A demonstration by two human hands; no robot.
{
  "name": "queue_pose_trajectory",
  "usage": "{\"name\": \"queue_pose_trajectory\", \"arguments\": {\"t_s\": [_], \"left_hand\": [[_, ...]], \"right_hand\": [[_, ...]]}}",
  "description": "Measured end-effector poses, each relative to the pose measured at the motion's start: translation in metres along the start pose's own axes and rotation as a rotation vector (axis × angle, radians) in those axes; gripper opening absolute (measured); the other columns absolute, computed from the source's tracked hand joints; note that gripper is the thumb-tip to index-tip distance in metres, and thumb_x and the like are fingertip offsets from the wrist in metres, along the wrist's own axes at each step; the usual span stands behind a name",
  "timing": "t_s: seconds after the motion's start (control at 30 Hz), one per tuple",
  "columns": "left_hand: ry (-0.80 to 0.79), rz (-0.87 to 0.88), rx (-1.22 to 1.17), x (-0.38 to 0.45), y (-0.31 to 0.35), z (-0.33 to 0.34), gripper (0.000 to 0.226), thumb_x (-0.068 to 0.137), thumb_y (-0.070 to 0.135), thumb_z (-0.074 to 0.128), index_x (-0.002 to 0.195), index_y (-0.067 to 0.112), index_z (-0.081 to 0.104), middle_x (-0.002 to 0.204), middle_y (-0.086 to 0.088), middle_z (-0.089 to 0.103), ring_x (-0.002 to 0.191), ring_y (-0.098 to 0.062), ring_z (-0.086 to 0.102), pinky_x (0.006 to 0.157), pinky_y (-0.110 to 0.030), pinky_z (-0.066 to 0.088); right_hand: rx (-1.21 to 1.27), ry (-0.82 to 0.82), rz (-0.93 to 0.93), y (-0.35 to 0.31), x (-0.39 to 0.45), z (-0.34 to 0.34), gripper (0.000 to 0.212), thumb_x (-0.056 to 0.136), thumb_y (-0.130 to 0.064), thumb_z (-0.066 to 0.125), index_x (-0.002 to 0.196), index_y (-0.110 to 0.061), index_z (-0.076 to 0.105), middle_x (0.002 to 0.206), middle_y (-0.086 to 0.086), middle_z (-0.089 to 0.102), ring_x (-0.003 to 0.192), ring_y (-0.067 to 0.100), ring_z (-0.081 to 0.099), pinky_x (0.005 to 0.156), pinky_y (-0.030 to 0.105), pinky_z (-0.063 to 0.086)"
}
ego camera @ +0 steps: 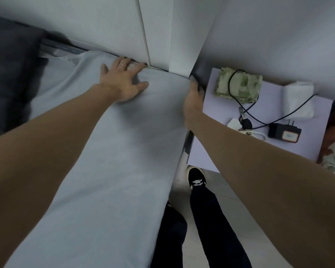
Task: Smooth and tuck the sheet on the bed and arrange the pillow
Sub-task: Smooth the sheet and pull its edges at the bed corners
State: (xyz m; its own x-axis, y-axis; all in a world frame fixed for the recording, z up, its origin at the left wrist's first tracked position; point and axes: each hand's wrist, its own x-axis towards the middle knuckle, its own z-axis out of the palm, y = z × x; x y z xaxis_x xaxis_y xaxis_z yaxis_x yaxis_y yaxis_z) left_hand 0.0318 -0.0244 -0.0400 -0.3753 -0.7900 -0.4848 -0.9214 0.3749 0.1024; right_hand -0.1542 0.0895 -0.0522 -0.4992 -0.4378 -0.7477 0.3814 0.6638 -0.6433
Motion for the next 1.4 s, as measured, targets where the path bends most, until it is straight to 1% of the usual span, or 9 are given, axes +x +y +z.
{"name": "queue_pose_trajectory", "arguments": {"t_s": [0.13,0.27,0.4,0.57,0.77,0.87,0.97,1.2,1.4], "left_hand": [[-0.071,0.009,-0.071,0.014,0.004,0.0,0.078,0.072,0.078,0.035,0.144,0.051,0.022,0.159,0.006,0.02,0.149,-0.018,0.005,0.112,-0.067,-0.002],[0.092,0.156,-0.078,-0.006,0.007,0.005,0.073,0.084,0.062,0.041,0.149,0.033,0.027,0.157,-0.003,0.027,0.148,-0.026,0.016,0.116,-0.061,0.008],[0.343,0.256,-0.09,-0.059,0.025,0.025,0.063,0.09,0.044,0.048,0.141,0.009,0.044,0.144,-0.022,0.041,0.135,-0.041,0.034,0.113,-0.047,0.025],[0.378,0.002,-0.108,-0.109,0.048,0.046,0.061,0.084,0.057,0.049,0.133,0.021,0.052,0.141,-0.013,0.044,0.127,-0.035,0.039,0.102,-0.045,0.032],[-0.071,0.009,-0.127,-0.126,0.055,0.084,0.108,0.062,0.093,0.039,0.149,0.05,-0.008,0.163,-0.005,-0.018,0.145,-0.034,-0.026,0.115,-0.062,-0.009],[-0.082,0.016,-0.095,-0.111,0.055,0.091,0.114,0.052,0.1,0.033,0.143,0.056,-0.02,0.16,-0.003,-0.028,0.141,-0.032,-0.037,0.11,-0.064,-0.019],[-0.114,0.041,-0.095,-0.111,0.05,0.086,0.113,0.051,0.101,0.033,0.141,0.059,-0.02,0.159,-0.002,-0.03,0.139,-0.03,-0.039,0.11,-0.062,-0.021],[0.091,0.087,-0.211,-0.169,0.007,0.083,0.091,0.076,0.077,0.053,0.151,0.036,0.026,0.162,-0.011,0.013,0.15,-0.028,0.004,0.121,-0.047,0.008],[0.196,-0.36,-0.156,-0.272,-0.004,0.122,0.083,0.067,0.082,0.052,0.131,0.028,0.048,0.132,-0.011,0.045,0.123,-0.031,0.038,0.099,-0.046,0.034]], "right_hand": [[-0.056,-0.105,0.074,0.023,-0.003,-0.012,0.077,0.095,-0.074,0.019,0.157,-0.03,0.025,0.162,-0.005,0.03,0.149,0.016,0.028,0.121,0.033,0.02],[0.091,-0.04,0.214,0.041,-0.011,-0.015,0.078,0.096,-0.072,0.029,0.155,-0.022,0.033,0.152,-0.006,0.04,0.142,0.023,0.036,0.12,0.037,0.024],[-0.29,0.146,-0.116,0.049,-0.034,-0.014,0.06,0.107,-0.048,0.025,0.158,-0.018,0.026,0.163,0.006,0.03,0.149,0.032,0.026,0.123,0.047,0.019],[-0.361,0.164,-0.179,0.054,-0.063,-0.009,0.06,0.105,-0.038,0.039,0.159,-0.016,0.024,0.158,0.007,0.038,0.141,0.029,0.041,0.116,0.045,0.035],[-0.448,0.026,-0.122,0.047,-0.048,-0.01,0.056,0.108,-0.028,0.028,0.159,-0.012,0.01,0.156,0.016,0.037,0.138,0.036,0.042,0.115,0.048,0.034],[-0.47,-0.009,-0.131,0.042,-0.035,-0.02,0.049,0.109,-0.03,0.023,0.154,-0.01,0.024,0.148,0.018,0.045,0.131,0.036,0.048,0.111,0.044,0.038],[-0.556,-0.03,-0.166,0.044,-0.039,-0.023,0.056,0.109,-0.032,0.023,0.159,-0.009,0.012,0.157,0.017,0.036,0.139,0.035,0.041,0.116,0.042,0.033],[-1.192,-0.088,-0.797,0.06,-0.094,-0.021,0.064,0.103,-0.027,0.043,0.159,-0.011,0.018,0.168,0.012,0.002,0.154,0.029,0.012,0.124,0.038,0.015],[-1.45,-0.36,-0.948,0.092,-0.132,-0.027,0.052,0.101,-0.036,0.045,0.149,-0.018,0.044,0.159,0.012,0.028,0.146,0.03,0.026,0.12,0.041,0.024]]}}
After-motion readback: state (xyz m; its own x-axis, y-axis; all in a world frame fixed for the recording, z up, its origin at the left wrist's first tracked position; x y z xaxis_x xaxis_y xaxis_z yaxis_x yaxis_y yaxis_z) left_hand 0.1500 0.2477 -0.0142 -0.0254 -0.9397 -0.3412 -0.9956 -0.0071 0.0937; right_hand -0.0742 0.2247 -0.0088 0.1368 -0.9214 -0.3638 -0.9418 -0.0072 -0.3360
